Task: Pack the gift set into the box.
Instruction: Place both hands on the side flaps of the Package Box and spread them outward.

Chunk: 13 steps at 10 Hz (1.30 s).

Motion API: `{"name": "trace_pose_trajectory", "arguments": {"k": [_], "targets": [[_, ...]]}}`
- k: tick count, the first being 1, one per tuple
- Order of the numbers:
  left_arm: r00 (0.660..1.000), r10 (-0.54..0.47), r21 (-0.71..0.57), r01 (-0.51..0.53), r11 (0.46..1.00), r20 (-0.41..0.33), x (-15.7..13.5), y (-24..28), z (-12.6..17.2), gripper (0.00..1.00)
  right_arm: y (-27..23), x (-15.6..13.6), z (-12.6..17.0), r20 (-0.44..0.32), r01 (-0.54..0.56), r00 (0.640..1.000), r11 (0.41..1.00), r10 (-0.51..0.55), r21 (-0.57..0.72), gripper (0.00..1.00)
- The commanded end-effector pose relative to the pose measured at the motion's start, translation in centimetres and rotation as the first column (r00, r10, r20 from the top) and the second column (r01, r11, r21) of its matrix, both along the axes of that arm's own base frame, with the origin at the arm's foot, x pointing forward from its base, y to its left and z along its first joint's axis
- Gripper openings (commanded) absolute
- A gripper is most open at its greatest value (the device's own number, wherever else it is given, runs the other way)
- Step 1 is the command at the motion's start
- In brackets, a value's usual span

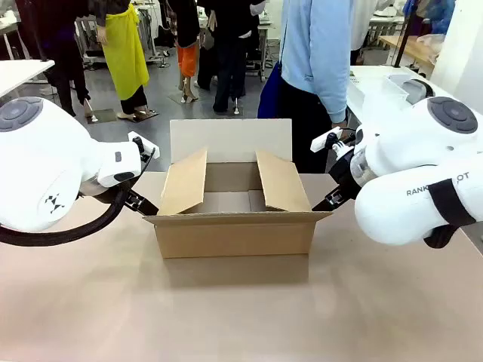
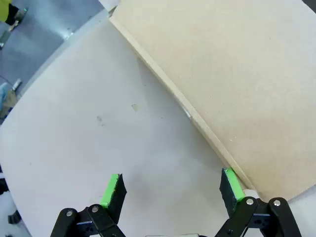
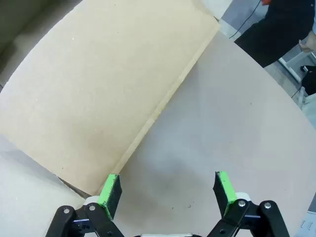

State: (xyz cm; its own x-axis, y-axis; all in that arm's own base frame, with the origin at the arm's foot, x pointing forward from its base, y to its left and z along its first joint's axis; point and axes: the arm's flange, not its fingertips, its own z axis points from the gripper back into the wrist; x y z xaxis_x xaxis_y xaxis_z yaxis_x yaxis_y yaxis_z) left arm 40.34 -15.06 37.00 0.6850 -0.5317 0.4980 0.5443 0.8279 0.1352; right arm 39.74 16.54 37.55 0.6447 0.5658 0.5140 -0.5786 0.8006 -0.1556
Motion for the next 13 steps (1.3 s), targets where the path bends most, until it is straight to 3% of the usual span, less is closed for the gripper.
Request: {"name": "trace_pose_trajectory", "arguments": {"k": [1, 11, 12, 13], "targets": [[1.000, -0.002, 0.000, 0.002, 1.000, 0.000, 0.0, -0.1, 0.0, 1.00, 0.0, 0.0, 0.0, 0.000, 0.000, 1.000, 1.000, 0.000, 0.000, 1.00], [1.000, -0.002, 0.000, 0.002, 1.000, 0.000, 0.0, -0.1, 0.0, 1.00, 0.0, 0.0, 0.0, 0.000, 0.000, 1.000, 1.000, 0.000, 0.000, 1.00], [1.000, 0.001, 0.000, -0.001, 1.000, 0.000, 0.0, 0.0, 0.0, 1.00, -0.6, 0.1, 0.2, -0.026, -0.009, 1.000, 1.000, 0.008, -0.016, 1.00], [0.997, 0.016, 0.059, -0.012, 0.998, -0.069, -0.1, 1.4, 0.4, 1.00, -1.6, 0.0, 0.3, -0.114, 0.020, 0.993, 0.999, -0.024, -0.039, 1.00]]}}
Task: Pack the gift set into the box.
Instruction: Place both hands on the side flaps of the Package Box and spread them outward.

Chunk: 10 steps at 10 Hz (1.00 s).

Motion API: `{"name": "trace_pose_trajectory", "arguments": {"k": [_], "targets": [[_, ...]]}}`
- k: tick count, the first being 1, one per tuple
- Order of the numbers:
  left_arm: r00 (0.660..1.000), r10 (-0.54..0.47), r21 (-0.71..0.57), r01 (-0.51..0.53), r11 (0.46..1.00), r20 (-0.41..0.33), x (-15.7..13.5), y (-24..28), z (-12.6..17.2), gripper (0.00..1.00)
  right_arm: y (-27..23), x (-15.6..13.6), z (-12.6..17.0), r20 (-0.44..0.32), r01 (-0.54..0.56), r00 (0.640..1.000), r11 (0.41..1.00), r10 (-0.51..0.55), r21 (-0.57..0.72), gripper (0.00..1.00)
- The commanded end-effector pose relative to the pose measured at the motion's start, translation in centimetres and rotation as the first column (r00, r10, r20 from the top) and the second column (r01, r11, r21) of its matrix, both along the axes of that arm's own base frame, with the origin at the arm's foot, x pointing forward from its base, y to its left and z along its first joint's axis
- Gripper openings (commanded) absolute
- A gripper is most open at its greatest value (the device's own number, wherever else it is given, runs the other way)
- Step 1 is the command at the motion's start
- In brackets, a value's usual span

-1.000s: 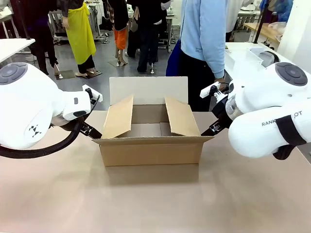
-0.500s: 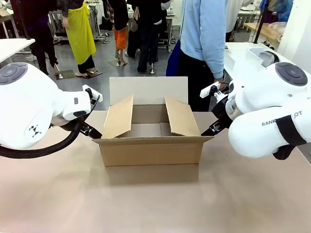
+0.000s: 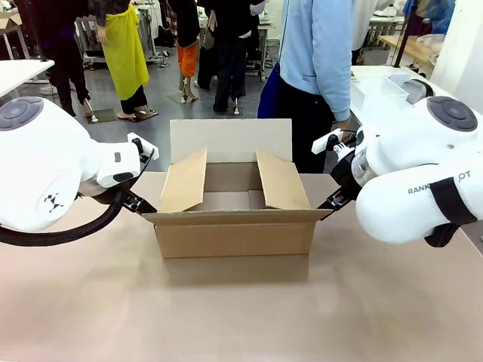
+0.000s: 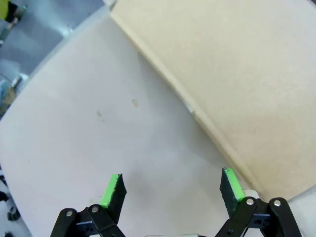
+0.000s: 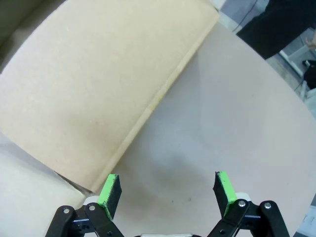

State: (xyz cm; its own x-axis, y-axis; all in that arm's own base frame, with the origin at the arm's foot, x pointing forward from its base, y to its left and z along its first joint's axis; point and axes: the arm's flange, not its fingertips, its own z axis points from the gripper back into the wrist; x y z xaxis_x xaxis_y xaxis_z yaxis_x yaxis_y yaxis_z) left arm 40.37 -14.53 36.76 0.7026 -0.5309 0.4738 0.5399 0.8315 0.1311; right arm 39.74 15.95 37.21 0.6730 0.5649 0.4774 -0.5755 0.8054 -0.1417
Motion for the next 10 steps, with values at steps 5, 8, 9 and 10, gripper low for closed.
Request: {"name": "trace_pose_trajectory", "arguments": {"k": [5, 8, 9, 10], "targets": [[0.930, 0.347, -0.509, -0.358, 0.783, -0.120, -5.5, 15.8, 11.1, 1.00, -13.1, -2.9, 11.5, -0.355, 0.448, 0.886, 0.743, -0.297, 0.497, 1.00], [0.916, 0.316, -0.858, -0.358, 0.368, -0.247, -10.9, 28.0, 12.9, 1.00, -25.8, -8.7, 17.4, -0.395, 0.486, 0.864, 0.312, -0.311, 0.817, 1.00], [0.907, 0.320, -0.917, -0.346, 0.196, -0.274, -12.4, 31.8, 11.3, 1.00, -29.7, -10.2, 16.5, -0.419, 0.500, 0.839, 0.190, -0.348, 0.845, 1.00], [0.854, 0.389, -0.921, -0.388, 0.038, -0.344, -13.6, 34.2, 9.1, 1.00, -32.7, -11.3, 14.6, -0.446, 0.508, 0.814, 0.084, -0.371, 0.857, 1.00]]}}
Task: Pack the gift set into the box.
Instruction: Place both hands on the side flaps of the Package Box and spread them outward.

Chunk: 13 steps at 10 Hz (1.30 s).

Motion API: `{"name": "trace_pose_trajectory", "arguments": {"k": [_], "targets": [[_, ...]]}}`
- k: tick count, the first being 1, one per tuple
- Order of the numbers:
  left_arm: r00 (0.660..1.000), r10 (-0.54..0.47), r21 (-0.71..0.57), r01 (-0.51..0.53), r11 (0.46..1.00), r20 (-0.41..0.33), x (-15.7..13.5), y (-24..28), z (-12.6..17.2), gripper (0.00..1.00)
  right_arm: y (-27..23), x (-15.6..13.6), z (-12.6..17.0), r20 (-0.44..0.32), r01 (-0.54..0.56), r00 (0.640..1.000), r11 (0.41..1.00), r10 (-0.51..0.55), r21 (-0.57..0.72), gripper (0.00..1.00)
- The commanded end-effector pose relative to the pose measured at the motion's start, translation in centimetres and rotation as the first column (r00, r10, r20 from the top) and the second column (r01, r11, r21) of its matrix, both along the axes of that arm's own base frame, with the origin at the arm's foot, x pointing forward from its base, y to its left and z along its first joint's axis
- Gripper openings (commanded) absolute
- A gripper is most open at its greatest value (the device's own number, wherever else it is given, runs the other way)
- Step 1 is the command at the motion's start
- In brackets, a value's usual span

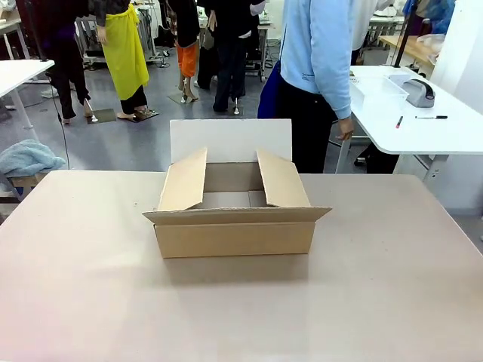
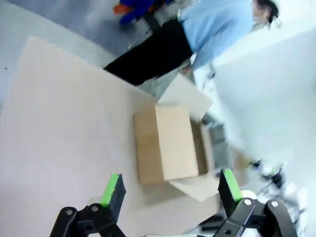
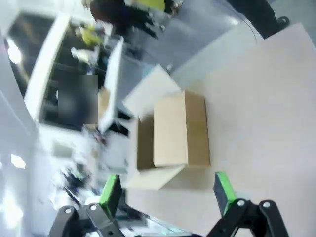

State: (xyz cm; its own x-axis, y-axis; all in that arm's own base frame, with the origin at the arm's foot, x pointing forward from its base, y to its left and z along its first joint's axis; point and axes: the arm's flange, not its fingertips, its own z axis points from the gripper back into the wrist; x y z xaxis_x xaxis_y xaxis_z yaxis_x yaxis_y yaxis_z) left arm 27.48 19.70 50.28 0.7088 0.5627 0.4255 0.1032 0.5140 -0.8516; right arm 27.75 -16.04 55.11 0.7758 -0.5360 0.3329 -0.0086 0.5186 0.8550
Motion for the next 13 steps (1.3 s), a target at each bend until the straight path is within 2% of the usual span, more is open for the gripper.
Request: {"name": "trace_pose_trajectory", "arguments": {"k": [1, 2, 3, 6, 7, 8, 9, 10, 11, 12, 13], "targets": [[0.987, 0.157, -0.242, -0.159, 0.957, -0.026, -1.2, 0.3, -6.4, 1.00, -2.5, 0.0, -5.7, 0.055, 0.168, 0.982, 0.971, -0.180, 0.170, 1.00], [0.977, 0.201, -0.242, -0.212, 0.947, -0.072, -1.1, -0.2, -7.8, 1.00, -2.9, 0.1, -7.8, 0.026, 0.199, 0.979, 0.972, -0.204, 0.121, 1.00], [0.995, 0.098, -0.140, -0.100, 0.985, -0.021, -1.2, 3.3, -2.3, 1.00, -3.2, -1.3, -2.4, -0.001, 0.113, 0.994, 0.987, -0.113, 0.111, 1.00], [0.995, 0.098, -0.140, -0.100, 0.985, -0.021, -1.2, 3.3, -2.3, 1.00, -3.2, -1.3, -2.4, -0.001, 0.113, 0.994, 0.987, -0.113, 0.111, 1.00], [0.992, 0.113, -0.170, -0.121, 0.978, -0.054, -0.8, 3.5, -3.2, 1.00, -3.6, -0.8, -3.5, -0.022, 0.133, 0.991, 0.985, -0.131, 0.113, 1.00], [0.998, 0.010, -0.078, -0.014, 0.997, -0.056, 1.5, 0.1, -0.9, 1.00, 0.0, 1.1, -2.2, -0.019, 0.111, 0.993, 0.991, -0.113, -0.078, 1.00], [0.994, -0.092, 0.068, 0.096, 0.993, -0.066, 4.5, -4.6, 1.6, 1.00, 5.5, 3.8, -1.0, 0.004, 0.036, 0.999, 0.970, -0.036, -0.238, 1.00], [0.966, -0.243, 0.226, 0.257, 0.939, -0.089, 7.5, -11.9, 3.6, 1.00, 13.1, 6.9, -0.4, 0.012, -0.133, 0.989, 0.913, 0.150, -0.386, 1.00], [0.901, -0.402, 0.333, 0.433, 0.837, -0.162, 9.8, -19.0, 4.1, 1.00, 20.0, 9.0, -1.0, -0.003, -0.271, 0.951, 0.833, 0.308, -0.481, 1.00], [0.826, -0.504, 0.422, 0.562, 0.711, -0.252, 11.4, -25.6, 3.6, 1.00, 26.4, 10.3, -2.5, -0.022, -0.394, 0.891, 0.748, 0.453, -0.534, 1.00], [0.802, -0.528, 0.484, 0.592, 0.645, -0.278, 12.3, -30.1, 2.9, 1.00, 30.9, 10.9, -4.5, -0.038, -0.468, 0.835, 0.672, 0.549, -0.574, 1.00]]}}
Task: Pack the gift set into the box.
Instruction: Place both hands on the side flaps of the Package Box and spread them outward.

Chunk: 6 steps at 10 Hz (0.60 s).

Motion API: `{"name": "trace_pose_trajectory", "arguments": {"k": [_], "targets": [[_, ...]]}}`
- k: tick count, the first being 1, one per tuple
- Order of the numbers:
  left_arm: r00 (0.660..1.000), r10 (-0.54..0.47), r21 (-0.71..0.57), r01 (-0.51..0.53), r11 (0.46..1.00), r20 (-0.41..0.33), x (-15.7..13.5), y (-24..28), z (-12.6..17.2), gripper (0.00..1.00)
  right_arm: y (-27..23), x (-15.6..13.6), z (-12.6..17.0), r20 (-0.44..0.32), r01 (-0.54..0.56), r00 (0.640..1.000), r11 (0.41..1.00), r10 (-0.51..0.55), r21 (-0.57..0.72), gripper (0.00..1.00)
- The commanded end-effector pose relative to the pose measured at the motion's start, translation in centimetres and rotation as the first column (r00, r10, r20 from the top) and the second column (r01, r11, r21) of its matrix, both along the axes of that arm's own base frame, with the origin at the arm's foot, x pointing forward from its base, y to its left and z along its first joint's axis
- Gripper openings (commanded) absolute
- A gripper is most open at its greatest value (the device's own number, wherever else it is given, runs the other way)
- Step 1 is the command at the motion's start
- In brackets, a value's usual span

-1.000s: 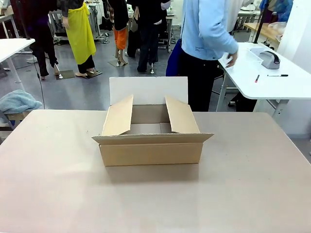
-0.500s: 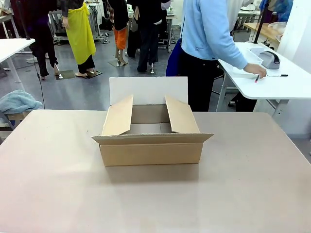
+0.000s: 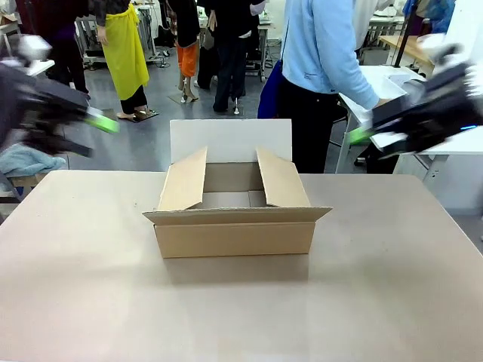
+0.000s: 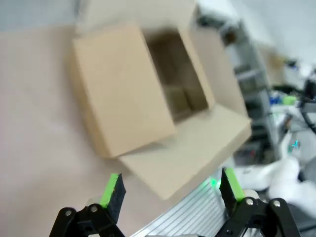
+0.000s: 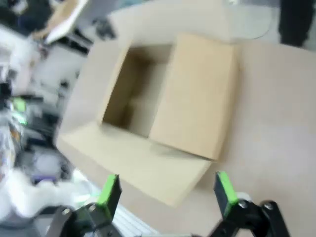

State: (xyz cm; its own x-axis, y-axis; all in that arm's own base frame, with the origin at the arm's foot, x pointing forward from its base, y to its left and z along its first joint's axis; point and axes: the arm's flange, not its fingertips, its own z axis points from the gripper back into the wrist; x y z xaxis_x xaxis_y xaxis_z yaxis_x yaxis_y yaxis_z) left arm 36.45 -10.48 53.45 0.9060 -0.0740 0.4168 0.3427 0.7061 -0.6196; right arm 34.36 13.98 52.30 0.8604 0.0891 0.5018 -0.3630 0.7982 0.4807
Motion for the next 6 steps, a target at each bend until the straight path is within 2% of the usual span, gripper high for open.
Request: {"name": "trace_pose_trajectory", "arguments": {"k": [1, 2, 3, 4, 5, 6], "targets": [[0.992, -0.121, 0.259, 0.106, 0.960, 0.042, 3.6, 0.4, -0.1, 1.00, 1.3, 4.1, -2.1, 0.129, -0.043, 0.990, 0.984, 0.065, -0.172, 1.00], [1.000, 0.000, 0.000, 0.000, 1.000, 0.000, 0.0, 0.0, 0.0, 1.00, 0.0, 0.0, 0.0, 0.000, 0.000, 1.000, 1.000, 0.000, 0.000, 1.00], [1.000, 0.000, 0.000, 0.000, 1.000, 0.000, 0.0, 0.0, 0.0, 1.00, 4.5, 0.6, -1.6, 0.027, -0.084, 0.996, 0.992, 0.087, -0.092, 1.00], [0.995, -0.100, 0.127, 0.100, 0.987, -0.007, 1.7, -4.4, -0.7, 1.00, 4.9, 1.4, -1.3, 0.027, -0.203, 0.978, 0.968, 0.209, -0.146, 1.00], [0.993, -0.111, 0.205, 0.117, 0.972, -0.043, 2.4, -6.6, -1.2, 1.00, 7.3, 2.6, -1.8, 0.102, -0.320, 0.933, 0.925, 0.345, -0.204, 1.00], [0.991, -0.089, 0.293, 0.114, 0.949, -0.098, 3.1, -8.8, -1.4, 1.00, 8.1, 4.0, -1.8, 0.205, -0.449, 0.851, 0.872, 0.484, -0.196, 1.00]]}}
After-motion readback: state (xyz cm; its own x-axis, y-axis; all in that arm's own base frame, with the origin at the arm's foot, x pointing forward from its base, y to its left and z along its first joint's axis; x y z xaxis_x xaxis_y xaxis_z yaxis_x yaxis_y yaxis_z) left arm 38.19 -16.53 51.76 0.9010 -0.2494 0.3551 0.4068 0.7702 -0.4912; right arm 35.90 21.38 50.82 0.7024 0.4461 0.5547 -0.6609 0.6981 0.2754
